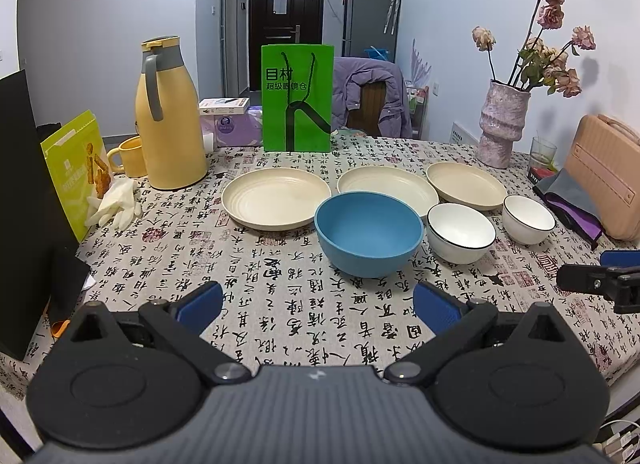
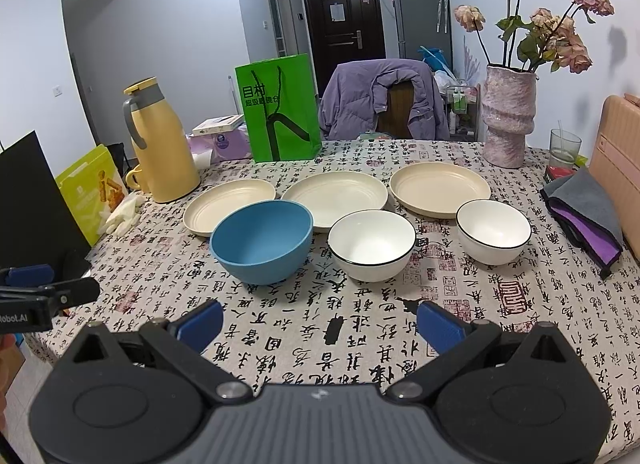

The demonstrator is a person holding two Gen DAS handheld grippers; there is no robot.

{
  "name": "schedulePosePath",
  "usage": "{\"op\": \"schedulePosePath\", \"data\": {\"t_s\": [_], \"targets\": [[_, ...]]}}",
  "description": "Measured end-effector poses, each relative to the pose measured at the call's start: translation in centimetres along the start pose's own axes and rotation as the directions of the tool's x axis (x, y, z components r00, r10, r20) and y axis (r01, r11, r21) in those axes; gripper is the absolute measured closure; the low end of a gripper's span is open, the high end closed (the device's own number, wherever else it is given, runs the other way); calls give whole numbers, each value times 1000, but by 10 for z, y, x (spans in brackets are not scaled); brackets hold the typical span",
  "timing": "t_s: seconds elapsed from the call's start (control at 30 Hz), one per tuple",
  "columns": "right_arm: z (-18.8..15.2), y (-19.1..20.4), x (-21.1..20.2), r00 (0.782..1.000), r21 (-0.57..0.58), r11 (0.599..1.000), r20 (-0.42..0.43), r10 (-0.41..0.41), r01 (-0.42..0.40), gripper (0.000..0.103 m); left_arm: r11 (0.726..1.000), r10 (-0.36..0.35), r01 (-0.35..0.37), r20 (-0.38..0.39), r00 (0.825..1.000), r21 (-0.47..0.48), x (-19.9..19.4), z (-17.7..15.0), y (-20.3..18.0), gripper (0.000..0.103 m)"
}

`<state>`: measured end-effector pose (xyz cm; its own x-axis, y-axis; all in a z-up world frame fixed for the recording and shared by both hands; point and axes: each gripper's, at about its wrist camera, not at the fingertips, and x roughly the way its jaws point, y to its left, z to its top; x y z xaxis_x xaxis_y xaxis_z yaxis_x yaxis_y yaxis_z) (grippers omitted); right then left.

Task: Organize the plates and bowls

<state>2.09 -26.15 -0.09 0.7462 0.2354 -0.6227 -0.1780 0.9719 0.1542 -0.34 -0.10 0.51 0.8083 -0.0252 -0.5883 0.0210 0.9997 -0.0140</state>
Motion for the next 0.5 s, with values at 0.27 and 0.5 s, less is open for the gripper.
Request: {"op": "schedulePosePath", "data": {"t_s": [0.27,0.5], "targets": [[-4,3,0,1000,-1,1000,0,-1,1,0,1000,-2,2,5,1000,-1,-1,2,0,0],[-2,4,1,1000,-2,1000,0,-1,1,0,1000,-4,4,8,1000,-2,-3,2,2,0]]}}
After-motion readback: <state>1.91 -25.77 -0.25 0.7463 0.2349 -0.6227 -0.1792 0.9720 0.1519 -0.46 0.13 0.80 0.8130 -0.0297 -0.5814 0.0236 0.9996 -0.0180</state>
